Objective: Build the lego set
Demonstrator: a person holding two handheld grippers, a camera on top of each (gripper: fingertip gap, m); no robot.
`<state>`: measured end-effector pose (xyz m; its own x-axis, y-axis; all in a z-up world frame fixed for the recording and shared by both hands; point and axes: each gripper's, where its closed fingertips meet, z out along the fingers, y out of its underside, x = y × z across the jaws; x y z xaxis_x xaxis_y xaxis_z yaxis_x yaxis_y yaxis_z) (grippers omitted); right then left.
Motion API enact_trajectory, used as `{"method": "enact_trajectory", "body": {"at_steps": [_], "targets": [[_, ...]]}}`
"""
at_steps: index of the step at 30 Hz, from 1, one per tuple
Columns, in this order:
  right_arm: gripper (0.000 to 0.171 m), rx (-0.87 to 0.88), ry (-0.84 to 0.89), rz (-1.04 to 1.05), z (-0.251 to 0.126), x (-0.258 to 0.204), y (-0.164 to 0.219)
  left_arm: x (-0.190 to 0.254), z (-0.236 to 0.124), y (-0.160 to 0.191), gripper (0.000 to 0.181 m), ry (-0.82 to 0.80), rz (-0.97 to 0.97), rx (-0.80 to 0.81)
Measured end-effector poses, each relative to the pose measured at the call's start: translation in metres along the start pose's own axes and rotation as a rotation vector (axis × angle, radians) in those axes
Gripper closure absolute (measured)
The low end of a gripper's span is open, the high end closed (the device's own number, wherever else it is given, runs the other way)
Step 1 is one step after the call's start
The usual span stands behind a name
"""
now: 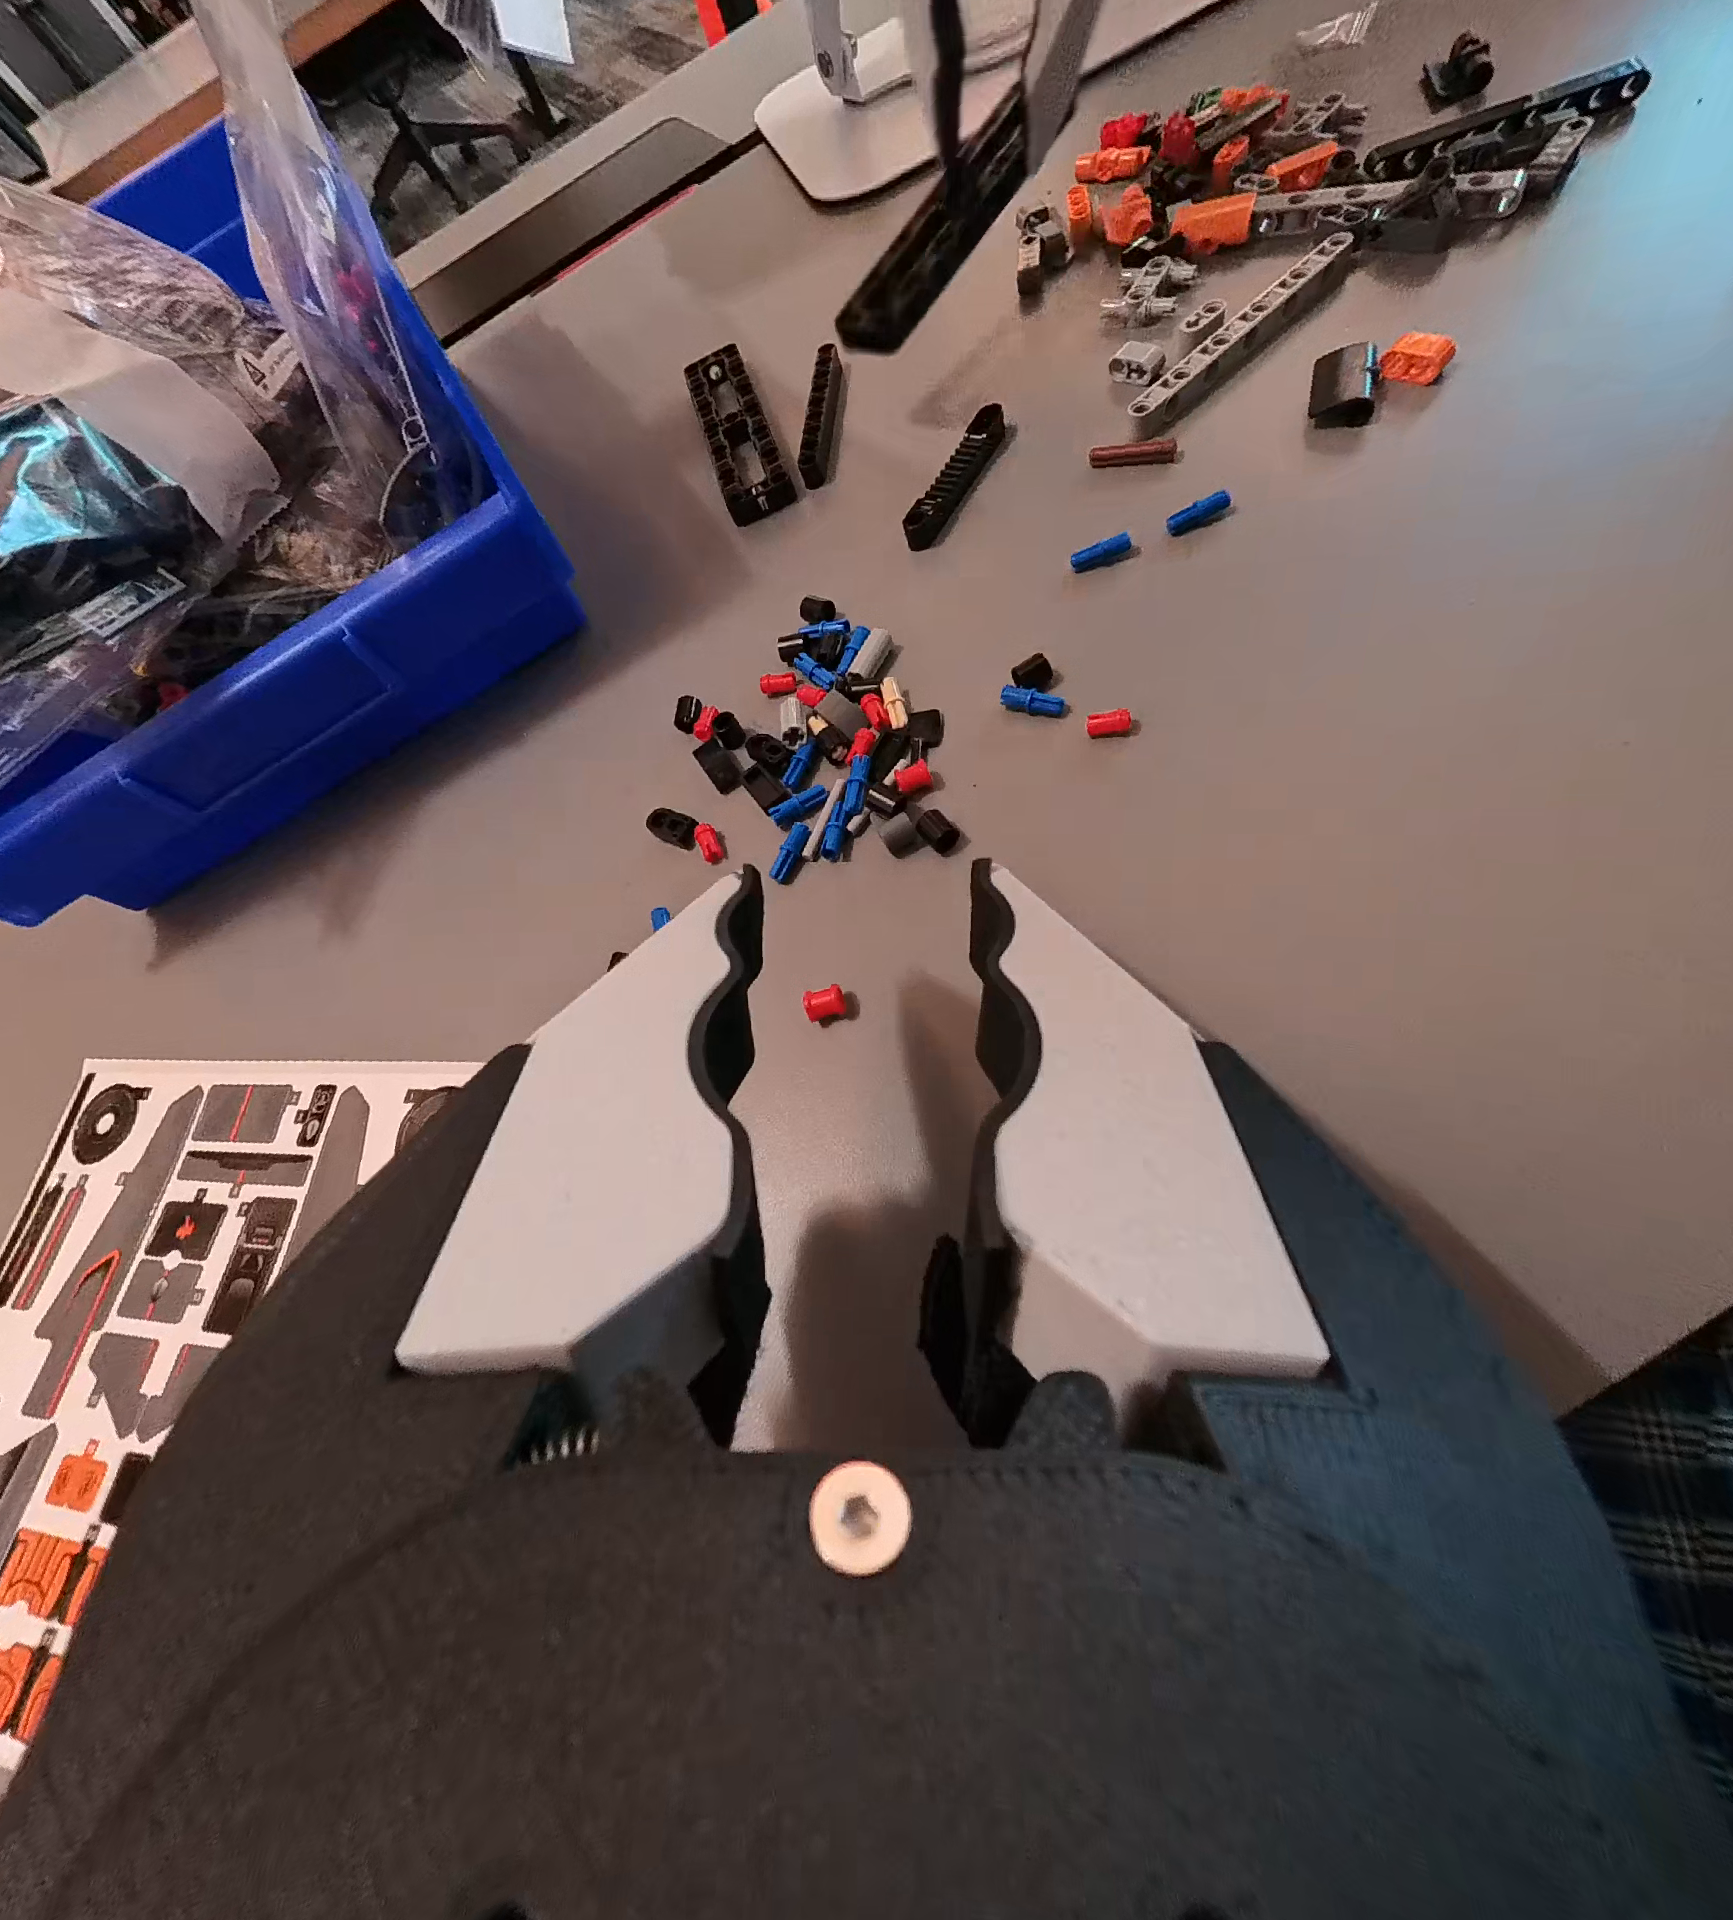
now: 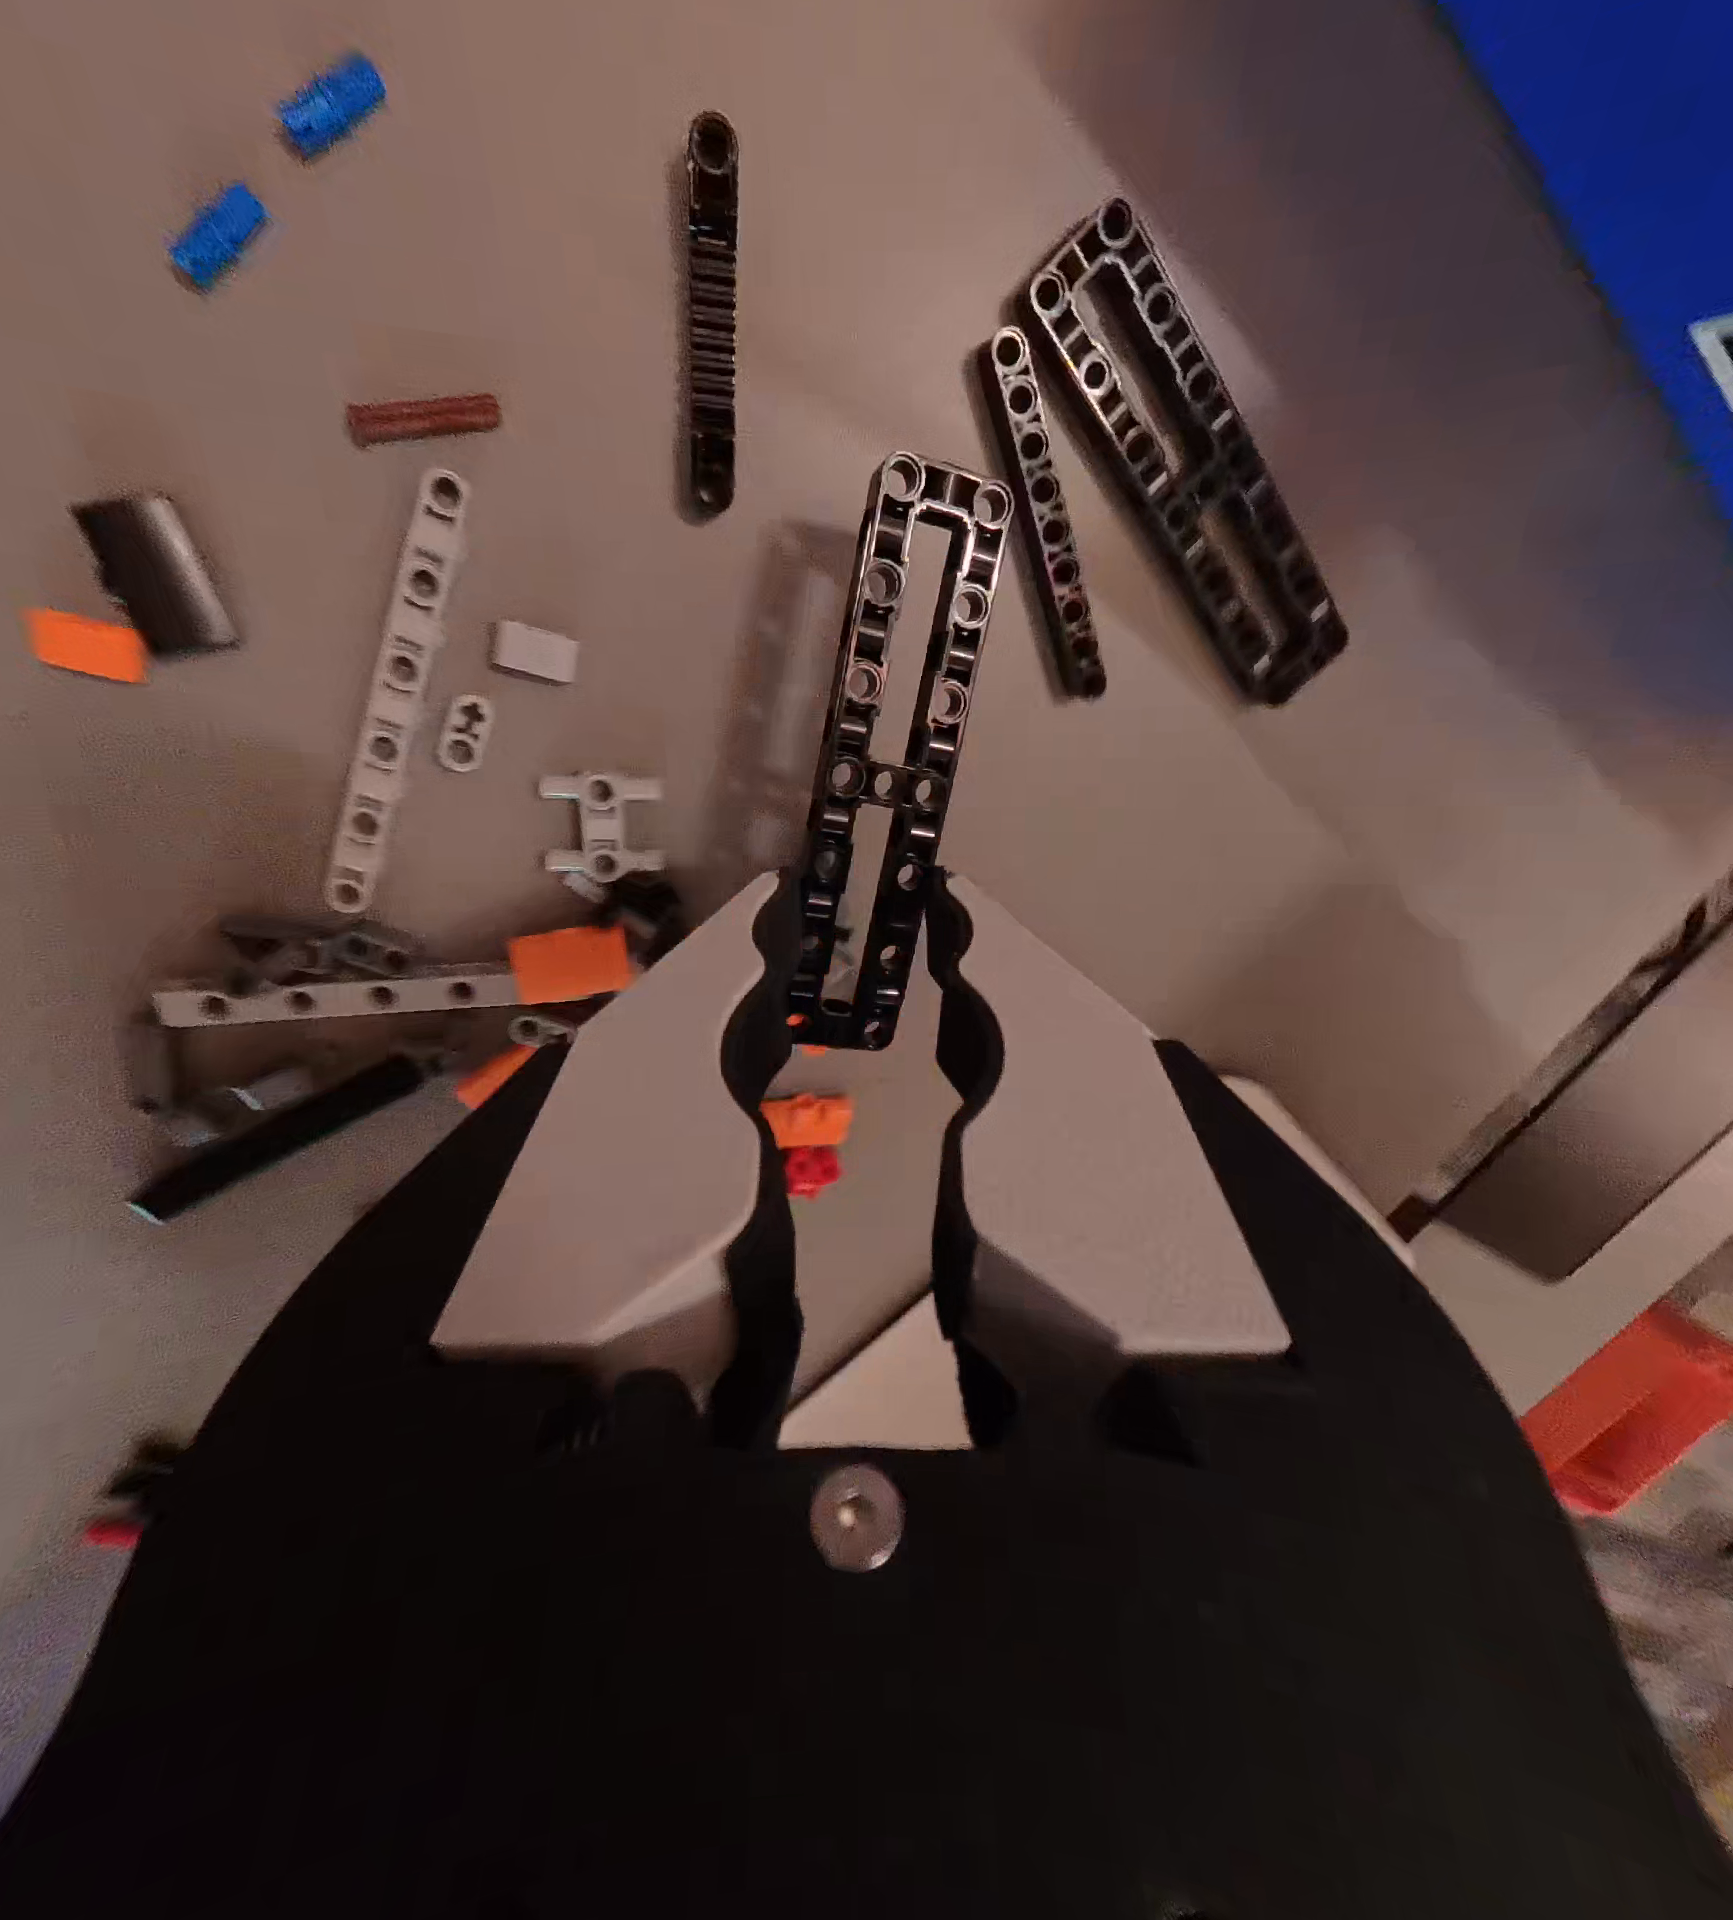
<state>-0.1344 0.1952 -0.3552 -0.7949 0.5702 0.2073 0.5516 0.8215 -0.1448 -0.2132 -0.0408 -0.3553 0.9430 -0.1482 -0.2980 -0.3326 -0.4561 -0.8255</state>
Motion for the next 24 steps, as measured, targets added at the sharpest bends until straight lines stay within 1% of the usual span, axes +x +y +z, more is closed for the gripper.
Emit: {"method": "enact_trajectory", "body": {"at_steps": [5, 8, 10, 11, 12, 13, 14, 16, 18, 20, 24], "targets": [[0.151, -0.068, -0.076, -0.227, 0.030, 0.012, -0.004, -0.001, 0.000, 0.000, 0.143, 0.007, -0.012, 0.004], [0.146, -0.145, -0.046, -0.242, 0.041, 0.023, 0.004, 0.000, -0.001, -0.001, 0.143, 0.009, -0.011, 0.008], [0.139, -0.140, -0.006, -0.181, 0.036, 0.030, 0.003, 0.000, -0.001, -0.001, 0.143, 0.008, -0.008, 0.012], [0.142, -0.117, 0.006, -0.144, 0.030, 0.030, 0.001, 0.000, -0.001, -0.001, 0.143, 0.009, -0.009, 0.012], [0.151, -0.108, 0.008, -0.109, 0.024, 0.027, 0.002, 0.000, -0.001, -0.001, 0.143, 0.011, -0.011, 0.011], [0.162, -0.090, -0.031, -0.084, 0.021, 0.017, 0.002, 0.000, -0.001, -0.001, 0.143, 0.013, -0.013, 0.011], [0.167, -0.053, -0.080, -0.050, 0.019, 0.004, -0.002, 0.000, -0.001, -0.001, 0.143, 0.014, -0.016, 0.010], [0.166, -0.047, -0.096, 0.028, 0.027, -0.004, 0.001, 0.000, -0.001, -0.001, 0.143, 0.016, -0.019, 0.009], [0.168, -0.073, -0.049, 0.093, 0.037, 0.003, 0.010, 0.000, -0.001, -0.001, 0.143, 0.015, -0.018, 0.010], [0.170, -0.032, -0.046, 0.153, 0.041, 0.009, 0.009, 0.000, -0.001, -0.001, 0.143, 0.011, -0.012, 0.011], [0.171, -0.019, -0.007, 0.135, 0.046, 0.027, 0.004, 0.000, 0.000, 0.000, 0.143, 0.008, -0.006, 0.000]]}}
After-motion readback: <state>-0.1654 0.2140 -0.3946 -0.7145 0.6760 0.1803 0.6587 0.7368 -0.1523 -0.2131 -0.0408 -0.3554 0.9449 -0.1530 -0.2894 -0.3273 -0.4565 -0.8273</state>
